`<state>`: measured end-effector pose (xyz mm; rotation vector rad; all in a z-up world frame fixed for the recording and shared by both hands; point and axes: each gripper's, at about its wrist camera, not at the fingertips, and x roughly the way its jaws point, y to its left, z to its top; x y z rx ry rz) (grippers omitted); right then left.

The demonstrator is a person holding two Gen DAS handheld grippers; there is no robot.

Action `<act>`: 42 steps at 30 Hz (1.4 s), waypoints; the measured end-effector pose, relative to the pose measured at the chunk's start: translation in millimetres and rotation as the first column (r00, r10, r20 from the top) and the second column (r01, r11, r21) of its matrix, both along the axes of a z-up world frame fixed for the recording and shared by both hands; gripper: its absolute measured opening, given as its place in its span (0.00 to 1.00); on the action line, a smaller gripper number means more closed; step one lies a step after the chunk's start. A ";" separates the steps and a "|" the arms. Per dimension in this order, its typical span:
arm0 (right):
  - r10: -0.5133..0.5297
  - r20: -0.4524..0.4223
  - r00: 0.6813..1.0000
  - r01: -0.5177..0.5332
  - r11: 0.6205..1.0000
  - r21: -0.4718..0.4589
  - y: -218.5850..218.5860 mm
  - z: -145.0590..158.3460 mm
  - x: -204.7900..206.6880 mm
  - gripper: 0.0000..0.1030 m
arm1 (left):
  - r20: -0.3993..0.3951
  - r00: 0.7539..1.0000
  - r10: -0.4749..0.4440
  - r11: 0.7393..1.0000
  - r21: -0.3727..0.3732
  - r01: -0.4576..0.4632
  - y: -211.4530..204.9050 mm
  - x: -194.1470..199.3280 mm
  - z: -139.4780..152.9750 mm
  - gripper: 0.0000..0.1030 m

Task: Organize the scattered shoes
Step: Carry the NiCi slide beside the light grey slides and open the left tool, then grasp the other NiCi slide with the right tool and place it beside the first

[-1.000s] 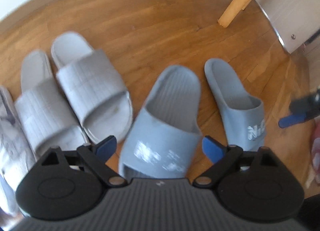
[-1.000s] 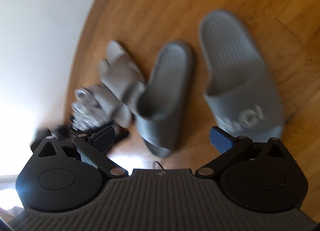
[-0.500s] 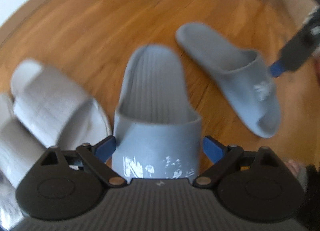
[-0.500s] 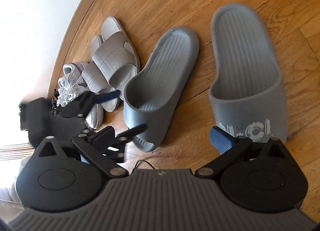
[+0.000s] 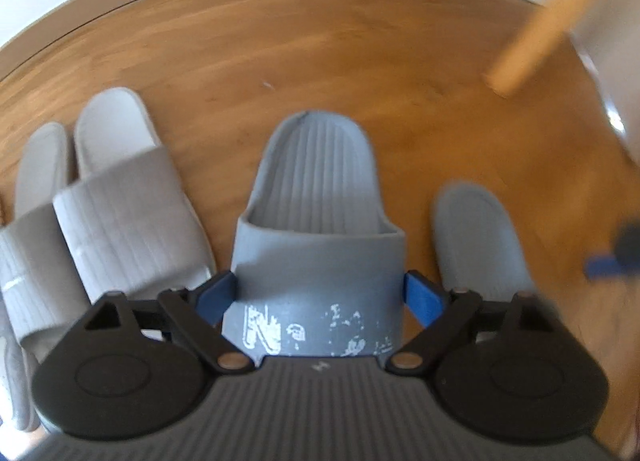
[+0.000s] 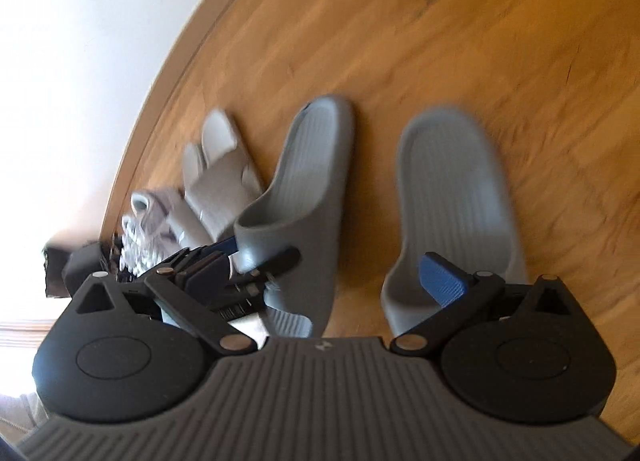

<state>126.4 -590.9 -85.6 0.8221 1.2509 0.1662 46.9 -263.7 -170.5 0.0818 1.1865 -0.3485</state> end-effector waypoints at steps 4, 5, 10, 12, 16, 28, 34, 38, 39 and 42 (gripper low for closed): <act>-0.014 0.002 1.000 0.014 1.000 -0.014 -4.3 -4.4 9.0 1.00 | 0.023 0.994 0.108 0.993 0.037 -0.108 -10.3 36.2 -10.2 0.87; -0.006 0.001 1.000 0.006 1.000 -0.017 -3.0 -5.9 10.6 1.00 | 0.024 0.991 0.133 0.990 0.037 -0.134 -10.8 43.5 -12.8 0.87; 0.047 -0.017 0.999 -0.047 0.999 -0.025 4.5 -16.7 23.2 1.00 | 0.014 0.954 0.298 0.954 0.035 -0.299 -1.4 66.8 -17.6 0.88; 0.054 -0.020 0.998 -0.055 0.998 -0.023 6.2 -21.0 27.5 1.00 | 0.010 0.936 0.351 0.936 0.017 -0.351 4.0 69.5 -16.7 0.88; 0.048 -0.028 0.998 -0.049 0.999 -0.023 8.6 -28.6 33.8 1.00 | -0.032 0.891 0.453 0.889 -0.057 -0.454 22.4 71.0 -16.3 0.90; 0.015 -0.036 0.999 -0.018 0.996 -0.090 2.4 -31.4 24.2 1.00 | -0.180 0.925 0.333 0.902 -0.225 -0.369 69.1 42.4 6.7 0.91; -0.086 -0.057 0.995 0.078 0.988 -0.134 -12.7 -35.3 -7.9 1.00 | -0.280 0.956 0.087 0.921 -0.344 -0.184 44.9 25.8 2.0 0.91; -0.086 -0.090 0.992 0.065 0.974 -0.216 -9.5 -41.2 -29.9 1.00 | -0.303 0.951 0.056 0.930 -0.329 -0.160 41.4 12.1 5.6 0.91; -0.074 -0.091 0.993 0.050 0.969 -0.242 -5.3 -41.5 -36.5 1.00 | -0.300 0.953 0.053 0.933 -0.326 -0.155 44.0 8.9 7.6 0.91; 0.015 -0.084 0.996 -0.042 0.943 -0.330 14.5 -41.2 -48.2 1.00 | -0.319 0.945 0.072 0.935 -0.307 -0.175 58.0 0.8 8.2 0.91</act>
